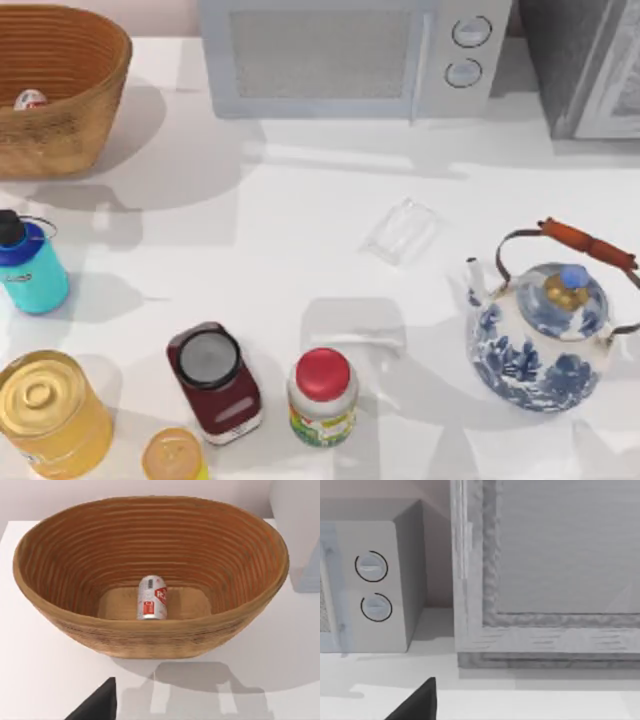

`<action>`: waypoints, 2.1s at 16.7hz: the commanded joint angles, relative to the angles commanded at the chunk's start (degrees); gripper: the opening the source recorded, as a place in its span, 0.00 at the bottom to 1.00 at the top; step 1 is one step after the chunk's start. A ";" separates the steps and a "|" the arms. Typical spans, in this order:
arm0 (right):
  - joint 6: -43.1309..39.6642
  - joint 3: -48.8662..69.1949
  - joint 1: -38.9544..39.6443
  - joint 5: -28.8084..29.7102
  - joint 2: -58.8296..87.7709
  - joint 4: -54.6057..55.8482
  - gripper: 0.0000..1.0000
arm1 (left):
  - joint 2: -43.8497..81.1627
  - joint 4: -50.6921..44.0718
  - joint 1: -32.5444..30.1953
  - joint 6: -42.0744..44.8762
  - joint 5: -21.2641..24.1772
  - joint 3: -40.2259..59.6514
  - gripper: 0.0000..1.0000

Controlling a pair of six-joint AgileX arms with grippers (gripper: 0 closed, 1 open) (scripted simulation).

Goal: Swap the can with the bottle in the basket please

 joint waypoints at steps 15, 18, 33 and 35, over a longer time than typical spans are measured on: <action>0.00 0.00 0.00 0.00 0.00 0.00 1.00 | 81.91 -41.48 3.48 3.98 2.76 80.12 1.00; 0.00 0.00 0.00 0.00 0.00 0.00 1.00 | 90.33 -45.70 3.88 4.40 3.13 88.53 1.00; 0.00 0.00 0.00 0.00 0.00 0.00 1.00 | 95.77 -39.34 3.64 4.17 3.25 85.95 1.00; 0.00 0.00 0.00 0.00 0.00 0.00 1.00 | 96.39 -37.05 3.57 4.12 3.25 84.29 1.00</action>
